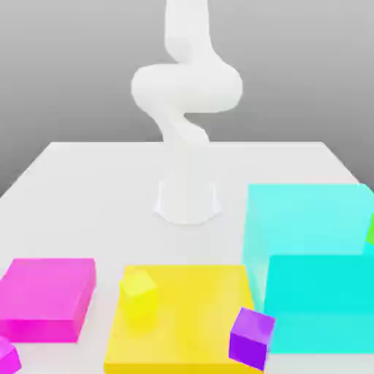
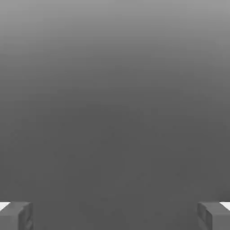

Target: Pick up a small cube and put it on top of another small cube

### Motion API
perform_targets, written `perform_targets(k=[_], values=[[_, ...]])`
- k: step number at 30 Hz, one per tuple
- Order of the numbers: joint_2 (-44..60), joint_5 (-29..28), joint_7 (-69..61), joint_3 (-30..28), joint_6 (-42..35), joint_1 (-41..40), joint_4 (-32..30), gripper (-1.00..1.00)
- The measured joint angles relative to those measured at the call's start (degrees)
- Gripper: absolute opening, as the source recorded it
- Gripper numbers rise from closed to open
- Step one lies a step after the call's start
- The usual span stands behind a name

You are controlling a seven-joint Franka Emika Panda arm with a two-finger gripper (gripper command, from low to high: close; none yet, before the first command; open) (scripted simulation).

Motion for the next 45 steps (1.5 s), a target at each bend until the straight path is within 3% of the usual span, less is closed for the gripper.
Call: perform_targets(k=[18, 31, 35, 36, 45], values=[[37.73, 7.85, -4.63, -11.68, 8.05, -4.95, 4.90, 0.00], [64.65, 12.91, -7.57, -14.50, 13.86, -13.32, 8.38, 0.00], [72.93, 15.41, -9.28, -12.47, 18.76, -15.92, 10.16, 0.00], [74.75, 16.10, -9.76, -11.75, 20.09, -16.51, 10.61, -1.00], [72.05, 15.08, -9.06, -12.88, 18.01, -15.66, 9.92, -1.00]])
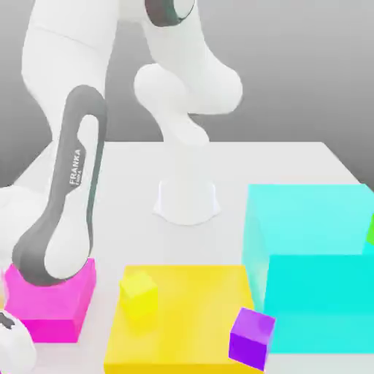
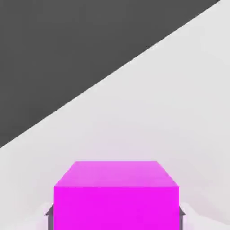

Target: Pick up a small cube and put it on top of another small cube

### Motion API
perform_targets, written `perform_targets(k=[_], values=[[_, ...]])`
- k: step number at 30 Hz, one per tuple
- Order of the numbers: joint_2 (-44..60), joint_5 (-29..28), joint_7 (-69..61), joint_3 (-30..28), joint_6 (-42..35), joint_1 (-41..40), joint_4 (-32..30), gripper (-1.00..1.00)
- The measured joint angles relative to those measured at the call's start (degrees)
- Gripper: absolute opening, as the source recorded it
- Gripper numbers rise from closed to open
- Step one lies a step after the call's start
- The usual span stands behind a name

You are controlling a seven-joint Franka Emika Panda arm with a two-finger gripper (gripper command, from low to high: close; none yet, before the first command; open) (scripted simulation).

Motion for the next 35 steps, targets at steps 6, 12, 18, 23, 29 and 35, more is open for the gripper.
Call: perform_targets(k=[6, 12, 18, 23, 29, 35], values=[[-7.24, -0.38, 6.45, 0.23, -5.71, 5.15, -2.25, -1.00], [-12.48, -0.30, 16.54, 2.92, -9.06, 11.95, -4.21, -1.00], [-18.32, -3.36, 28.85, 5.23, -11.80, 19.07, -6.35, -1.00], [-23.21, -8.16, 40.64, 7.75, -13.78, 24.42, -8.22, -1.00], [-26.04, -14.47, 53.65, 10.19, -13.76, 30.37, -10.51, -1.00], [-21.68, -14.27, 54.04, 10.31, -8.07, 30.47, -11.84, 1.00]])
